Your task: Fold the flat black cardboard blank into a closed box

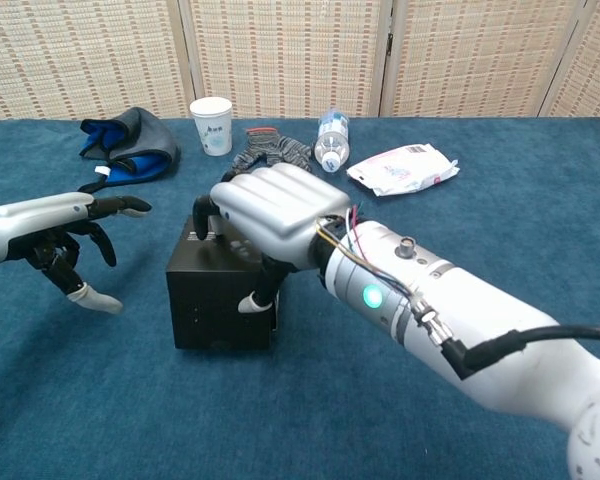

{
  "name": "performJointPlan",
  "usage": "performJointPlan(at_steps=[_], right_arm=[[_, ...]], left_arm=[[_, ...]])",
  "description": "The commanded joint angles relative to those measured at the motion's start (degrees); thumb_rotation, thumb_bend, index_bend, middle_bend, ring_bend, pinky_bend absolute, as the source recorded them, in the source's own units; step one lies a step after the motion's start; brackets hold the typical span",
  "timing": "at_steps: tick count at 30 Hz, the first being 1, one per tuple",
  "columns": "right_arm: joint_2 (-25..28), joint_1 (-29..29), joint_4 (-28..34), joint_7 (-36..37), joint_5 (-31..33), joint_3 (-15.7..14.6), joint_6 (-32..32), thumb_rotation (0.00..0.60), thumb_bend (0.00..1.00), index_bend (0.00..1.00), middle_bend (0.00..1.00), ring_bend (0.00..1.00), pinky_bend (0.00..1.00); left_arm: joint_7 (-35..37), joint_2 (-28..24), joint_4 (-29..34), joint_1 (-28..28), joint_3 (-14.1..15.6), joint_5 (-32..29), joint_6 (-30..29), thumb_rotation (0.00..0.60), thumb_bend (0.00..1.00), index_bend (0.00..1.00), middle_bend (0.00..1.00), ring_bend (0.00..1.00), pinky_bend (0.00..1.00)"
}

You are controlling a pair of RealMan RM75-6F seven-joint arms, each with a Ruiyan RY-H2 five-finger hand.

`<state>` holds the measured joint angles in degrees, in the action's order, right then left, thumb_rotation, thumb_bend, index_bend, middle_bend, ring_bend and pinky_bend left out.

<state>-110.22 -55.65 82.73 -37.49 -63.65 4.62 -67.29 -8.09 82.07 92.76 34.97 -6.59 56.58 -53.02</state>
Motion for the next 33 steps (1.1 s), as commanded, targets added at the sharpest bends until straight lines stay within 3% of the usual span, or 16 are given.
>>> performJointPlan(at_steps=[1,12,22,25,29,33], right_arm=[[-1.6,1.1,-2.9,0.9,-2.7,-0.5,-0.5,0.6,0.17,0.34,0.33,0.16,0.3],[-4.9,3.2,-9.8,2.2,-8.6,0.1,-0.7,0.6,0.25,0.38,0.37,0.18,0.32],[-4.8,4.5,-9.9,2.8,-10.9,1.8,0.4,0.6,0.26,0.39,0.37,0.18,0.32],[-3.2,5.2,-7.2,3.7,-10.7,2.9,0.7,0.6,0.24,0.38,0.32,0.18,0.32],[1.4,6.8,-0.2,4.9,-8.5,4.6,1.6,0.6,0.21,0.19,0.21,0.16,0.32],[9.3,9.6,11.1,9.4,-3.1,7.2,3.7,0.6,0.2,0.12,0.16,0.12,0.32]], left_arm=[[0.5,-0.3,-0.2,0.1,0.0,-0.1,0.8,0.6,0.11,0.0,0.0,0.33,0.68],[2.7,-1.8,-0.3,0.2,-0.1,-0.1,3.0,0.6,0.11,0.0,0.0,0.31,0.66],[4.1,-2.4,-0.4,0.1,-0.2,0.4,3.5,0.6,0.11,0.0,0.0,0.31,0.66],[4.4,-2.9,0.1,-0.1,-0.3,0.7,3.2,0.6,0.11,0.0,0.0,0.31,0.66],[4.8,-3.9,1.6,-0.7,-0.2,1.5,2.2,0.6,0.11,0.0,0.0,0.31,0.66],[5.3,-5.4,3.7,-1.5,-0.3,2.4,0.8,0.6,0.11,0.0,0.0,0.3,0.66]])
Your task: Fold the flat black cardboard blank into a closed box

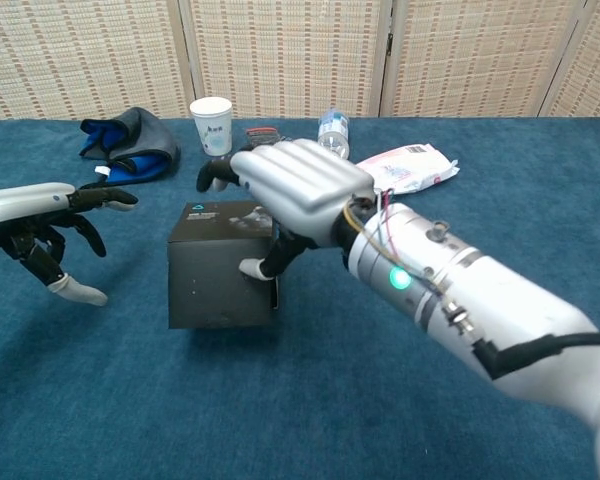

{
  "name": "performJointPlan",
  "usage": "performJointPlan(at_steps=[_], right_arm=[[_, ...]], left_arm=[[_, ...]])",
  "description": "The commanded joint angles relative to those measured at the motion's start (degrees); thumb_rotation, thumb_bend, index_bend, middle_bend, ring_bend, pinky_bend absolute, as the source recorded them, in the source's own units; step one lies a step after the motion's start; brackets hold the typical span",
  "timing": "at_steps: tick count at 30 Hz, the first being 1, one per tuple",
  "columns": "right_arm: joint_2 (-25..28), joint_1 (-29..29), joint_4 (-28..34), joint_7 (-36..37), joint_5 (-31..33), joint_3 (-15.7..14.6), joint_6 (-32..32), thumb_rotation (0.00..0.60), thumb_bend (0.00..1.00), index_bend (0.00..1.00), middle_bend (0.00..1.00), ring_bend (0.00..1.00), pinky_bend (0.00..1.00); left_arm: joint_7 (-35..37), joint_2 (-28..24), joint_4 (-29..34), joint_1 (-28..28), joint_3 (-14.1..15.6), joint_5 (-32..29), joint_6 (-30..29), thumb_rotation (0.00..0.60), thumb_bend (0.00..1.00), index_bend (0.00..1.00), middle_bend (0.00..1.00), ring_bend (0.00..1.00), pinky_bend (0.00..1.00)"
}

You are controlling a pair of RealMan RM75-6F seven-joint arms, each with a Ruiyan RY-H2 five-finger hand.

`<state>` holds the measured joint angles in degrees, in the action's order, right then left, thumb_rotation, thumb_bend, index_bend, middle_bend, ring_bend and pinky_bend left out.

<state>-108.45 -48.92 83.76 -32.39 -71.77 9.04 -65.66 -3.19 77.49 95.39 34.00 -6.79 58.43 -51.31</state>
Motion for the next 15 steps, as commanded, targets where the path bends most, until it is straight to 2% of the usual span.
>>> performJointPlan(at_steps=[1,5,8,12,15], right_arm=[[9.4,3.5,12.2,5.6,5.8,3.3,2.3,0.6,0.2,0.12,0.16,0.12,0.32],[18.3,6.8,20.1,11.8,7.3,4.6,2.7,0.6,0.2,0.12,0.16,0.12,0.32],[24.2,9.4,23.2,16.0,6.9,4.4,2.5,0.6,0.2,0.12,0.17,0.12,0.32],[32.1,13.8,24.3,20.4,3.4,2.0,0.7,0.6,0.2,0.13,0.21,0.12,0.32],[35.7,17.2,23.1,21.4,0.2,-0.5,-2.2,0.6,0.21,0.14,0.24,0.12,0.32]], left_arm=[[0.5,-1.1,1.5,-0.8,-0.1,0.7,-1.4,0.6,0.11,0.0,0.0,0.3,0.66],[0.1,-2.1,3.3,-2.2,-0.2,2.0,-4.7,0.6,0.11,0.0,0.0,0.26,0.66],[-1.3,-2.7,4.3,-3.2,-0.2,2.7,-7.8,0.6,0.11,0.0,0.0,0.24,0.66],[-4.1,-3.5,5.6,-5.3,-0.4,4.0,-13.7,0.6,0.11,0.0,0.0,0.18,0.66],[-6.5,-4.0,6.0,-6.9,-0.3,4.9,-17.9,0.6,0.11,0.0,0.0,0.16,0.62]])
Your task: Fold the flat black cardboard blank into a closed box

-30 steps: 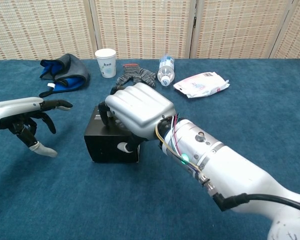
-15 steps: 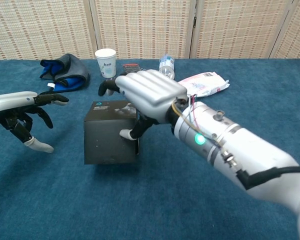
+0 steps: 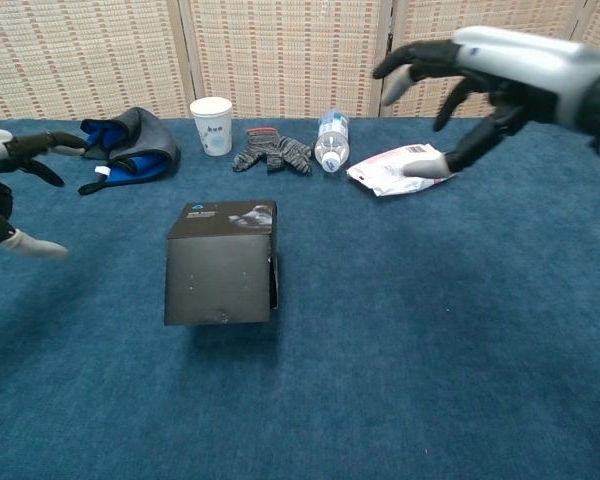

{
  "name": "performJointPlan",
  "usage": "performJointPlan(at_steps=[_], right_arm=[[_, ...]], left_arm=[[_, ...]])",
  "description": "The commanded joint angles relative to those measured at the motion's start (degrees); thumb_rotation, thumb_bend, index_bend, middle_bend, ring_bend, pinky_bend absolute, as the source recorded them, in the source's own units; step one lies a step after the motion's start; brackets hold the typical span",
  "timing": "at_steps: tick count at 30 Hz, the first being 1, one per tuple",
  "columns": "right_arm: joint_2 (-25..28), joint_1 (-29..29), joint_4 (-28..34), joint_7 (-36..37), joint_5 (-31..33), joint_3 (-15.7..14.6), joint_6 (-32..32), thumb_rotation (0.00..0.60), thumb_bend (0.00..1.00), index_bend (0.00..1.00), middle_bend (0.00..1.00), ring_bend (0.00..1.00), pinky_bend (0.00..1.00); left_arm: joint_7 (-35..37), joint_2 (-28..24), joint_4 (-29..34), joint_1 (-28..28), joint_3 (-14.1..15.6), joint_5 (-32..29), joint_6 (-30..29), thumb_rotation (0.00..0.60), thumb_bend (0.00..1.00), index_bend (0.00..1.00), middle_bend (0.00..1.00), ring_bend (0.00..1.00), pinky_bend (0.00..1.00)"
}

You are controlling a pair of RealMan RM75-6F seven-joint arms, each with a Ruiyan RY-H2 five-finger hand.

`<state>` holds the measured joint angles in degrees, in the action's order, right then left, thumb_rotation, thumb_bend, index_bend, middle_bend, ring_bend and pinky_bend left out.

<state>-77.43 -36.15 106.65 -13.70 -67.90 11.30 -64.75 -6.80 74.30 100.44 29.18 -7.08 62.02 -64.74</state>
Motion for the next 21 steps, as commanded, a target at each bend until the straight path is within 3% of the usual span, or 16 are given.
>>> performJointPlan(at_steps=[1,8,21], right_arm=[[5.6,5.3,-0.3,2.9,-4.7,-3.5,-3.9,0.6,0.22,0.15,0.24,0.12,0.32],[10.0,13.3,-6.5,4.8,-9.4,-8.1,-12.0,0.6,0.28,0.18,0.27,0.14,0.32],[13.2,23.3,-11.4,11.9,-10.6,-11.8,-18.0,0.6,0.28,0.19,0.28,0.14,0.32]], left_arm=[[-3.5,-1.0,1.1,-2.6,0.1,1.7,-5.6,0.6,0.11,0.0,0.0,0.16,0.61],[-8.1,-1.8,0.4,-7.5,1.7,6.8,-15.8,0.6,0.11,0.0,0.0,0.14,0.53],[-10.4,-1.7,0.8,-16.9,5.8,13.7,-27.7,0.6,0.11,0.0,0.0,0.13,0.46]])
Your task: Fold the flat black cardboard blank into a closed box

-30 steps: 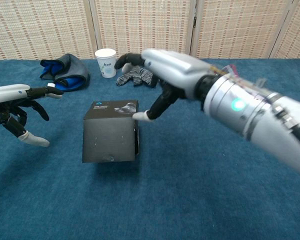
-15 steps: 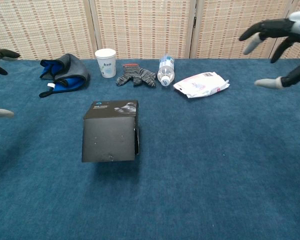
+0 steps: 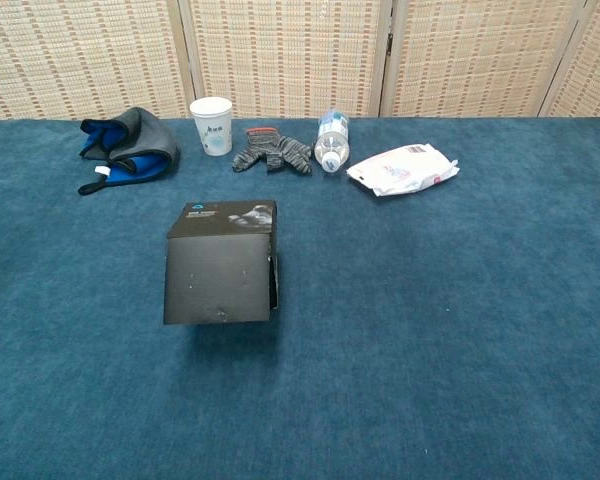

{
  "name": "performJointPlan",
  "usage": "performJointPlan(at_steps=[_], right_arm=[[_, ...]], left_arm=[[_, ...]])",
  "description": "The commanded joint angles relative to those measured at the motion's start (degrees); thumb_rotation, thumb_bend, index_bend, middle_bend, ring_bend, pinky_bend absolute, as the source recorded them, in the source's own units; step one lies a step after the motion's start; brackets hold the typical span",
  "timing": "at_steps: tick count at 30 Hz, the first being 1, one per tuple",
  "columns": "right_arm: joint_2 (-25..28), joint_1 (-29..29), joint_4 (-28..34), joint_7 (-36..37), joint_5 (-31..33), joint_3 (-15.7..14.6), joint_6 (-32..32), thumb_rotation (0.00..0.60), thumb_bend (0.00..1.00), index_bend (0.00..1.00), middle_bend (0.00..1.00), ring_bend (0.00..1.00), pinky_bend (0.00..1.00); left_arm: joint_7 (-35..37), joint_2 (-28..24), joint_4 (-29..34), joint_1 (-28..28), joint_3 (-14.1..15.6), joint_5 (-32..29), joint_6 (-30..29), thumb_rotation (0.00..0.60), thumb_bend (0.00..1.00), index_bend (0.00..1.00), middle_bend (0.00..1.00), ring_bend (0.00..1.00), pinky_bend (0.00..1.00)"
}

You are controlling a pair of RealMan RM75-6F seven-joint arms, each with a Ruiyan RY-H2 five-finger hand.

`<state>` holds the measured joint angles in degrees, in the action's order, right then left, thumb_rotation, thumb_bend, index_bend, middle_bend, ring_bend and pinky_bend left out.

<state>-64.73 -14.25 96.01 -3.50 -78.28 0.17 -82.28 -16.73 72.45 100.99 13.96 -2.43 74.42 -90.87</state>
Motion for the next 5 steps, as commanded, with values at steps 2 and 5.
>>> performJointPlan(at_steps=[2,5], right_arm=[[0.5,2.3,-1.3,3.0,-0.3,-0.8,-0.6,0.6,0.28,0.19,0.28,0.14,0.32],[0.4,2.9,-1.9,4.0,-0.5,-0.7,-0.2,0.6,0.28,0.19,0.28,0.14,0.32]], left_arm=[[-1.1,0.0,0.8,-2.8,1.8,2.0,-2.3,0.6,0.11,0.0,0.0,0.13,0.45],[-2.0,-0.1,1.4,-4.0,2.2,3.0,-3.1,0.6,0.11,0.0,0.0,0.13,0.44]])
